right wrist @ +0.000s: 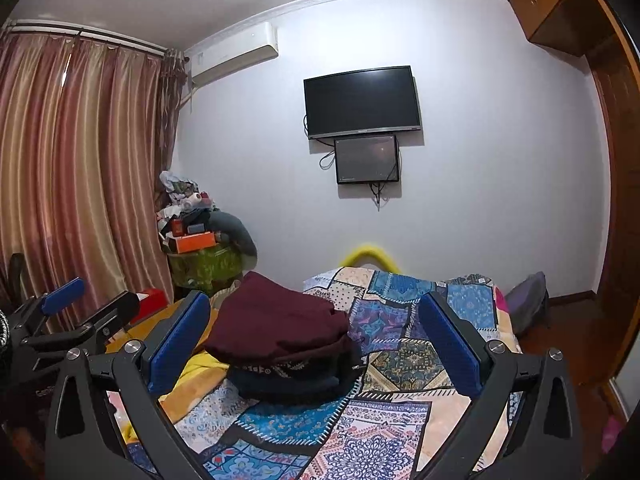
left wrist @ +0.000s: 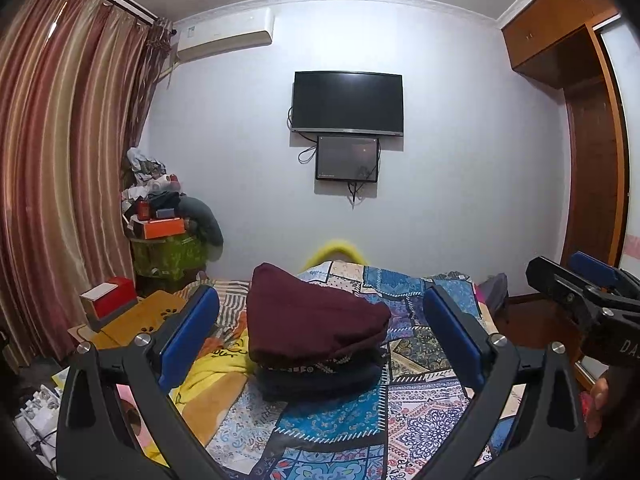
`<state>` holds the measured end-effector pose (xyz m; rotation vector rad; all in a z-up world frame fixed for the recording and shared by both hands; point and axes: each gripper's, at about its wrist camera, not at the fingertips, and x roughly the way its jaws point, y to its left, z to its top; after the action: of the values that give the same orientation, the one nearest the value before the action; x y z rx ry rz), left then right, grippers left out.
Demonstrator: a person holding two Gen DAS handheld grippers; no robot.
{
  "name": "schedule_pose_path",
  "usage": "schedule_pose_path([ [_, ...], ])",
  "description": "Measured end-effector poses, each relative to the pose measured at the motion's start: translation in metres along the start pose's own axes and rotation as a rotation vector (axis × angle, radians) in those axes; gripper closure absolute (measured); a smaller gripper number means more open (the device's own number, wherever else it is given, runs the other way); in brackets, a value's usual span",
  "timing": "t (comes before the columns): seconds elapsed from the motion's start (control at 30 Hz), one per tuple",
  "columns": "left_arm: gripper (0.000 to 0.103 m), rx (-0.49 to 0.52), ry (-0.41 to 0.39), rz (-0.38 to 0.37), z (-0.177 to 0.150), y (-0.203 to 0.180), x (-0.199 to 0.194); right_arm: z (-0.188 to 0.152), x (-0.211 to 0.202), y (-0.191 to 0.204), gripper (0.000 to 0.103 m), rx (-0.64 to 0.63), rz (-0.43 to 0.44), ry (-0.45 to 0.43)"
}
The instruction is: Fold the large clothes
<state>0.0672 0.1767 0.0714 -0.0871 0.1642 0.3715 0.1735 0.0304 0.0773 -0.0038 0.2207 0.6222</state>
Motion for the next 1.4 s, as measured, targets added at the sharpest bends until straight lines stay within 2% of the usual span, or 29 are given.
schedule_pose_path([
  [0.5, 0.0, -0.012, 0.017, -0.045, -0.001, 0.002, 0.004, -0.001, 0.0, 0.003, 0.0, -0.019, -0.01, 0.014],
  [1.13, 0.0, -0.04, 0.039, -0.053, -0.006, 0.008, 0.009, -0.003, 0.005, 0.006, 0.0, -0.045, -0.015, 0.034],
  [1.4, 0.0, -0.021, 0.061, -0.07, -0.01, 0.002, 0.015, -0.008, 0.011, 0.002, 0.0, -0.036, -0.017, 0.056],
])
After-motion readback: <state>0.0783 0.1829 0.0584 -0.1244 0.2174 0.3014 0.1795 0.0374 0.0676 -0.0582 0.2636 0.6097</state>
